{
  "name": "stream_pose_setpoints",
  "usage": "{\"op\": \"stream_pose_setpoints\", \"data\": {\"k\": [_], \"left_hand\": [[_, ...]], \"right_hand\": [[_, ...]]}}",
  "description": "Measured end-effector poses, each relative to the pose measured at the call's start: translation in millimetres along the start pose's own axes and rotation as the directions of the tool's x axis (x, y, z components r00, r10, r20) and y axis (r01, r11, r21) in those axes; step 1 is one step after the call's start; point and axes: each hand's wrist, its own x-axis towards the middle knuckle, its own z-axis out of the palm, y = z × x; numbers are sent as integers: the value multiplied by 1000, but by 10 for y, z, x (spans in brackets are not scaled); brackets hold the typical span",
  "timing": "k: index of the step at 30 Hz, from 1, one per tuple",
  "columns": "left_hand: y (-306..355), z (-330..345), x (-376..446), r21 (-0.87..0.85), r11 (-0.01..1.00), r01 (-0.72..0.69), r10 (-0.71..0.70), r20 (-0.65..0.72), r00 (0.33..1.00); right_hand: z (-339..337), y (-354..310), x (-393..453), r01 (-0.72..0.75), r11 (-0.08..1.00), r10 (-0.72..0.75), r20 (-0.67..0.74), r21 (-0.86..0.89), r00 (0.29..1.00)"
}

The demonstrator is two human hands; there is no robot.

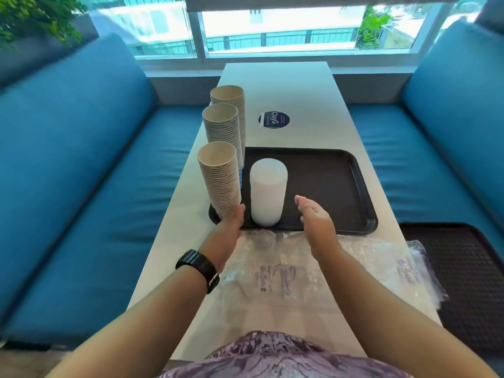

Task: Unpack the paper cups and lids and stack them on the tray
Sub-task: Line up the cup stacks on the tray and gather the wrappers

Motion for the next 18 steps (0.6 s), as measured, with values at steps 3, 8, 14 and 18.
{"op": "stream_pose_setpoints", "data": {"k": [3,8,14,18], "left_hand": [[-107,-14,-159,350,909,-225,235,14,972],[-287,57,-483,697,439,-567,610,232,758],[-536,320,-779,640,333,-693,513,494,702],[-639,499,-915,600,419,-681,397,554,732]], "right_hand": [[-129,45,-164,135,974,-138,-3,-184,990],[-471,249,-440,248,744,-293,31,-620,956],[-598,534,-765,131,529,-289,-32,-838,957],[-518,649,-983,160,591,-240,18,-791,971]]}}
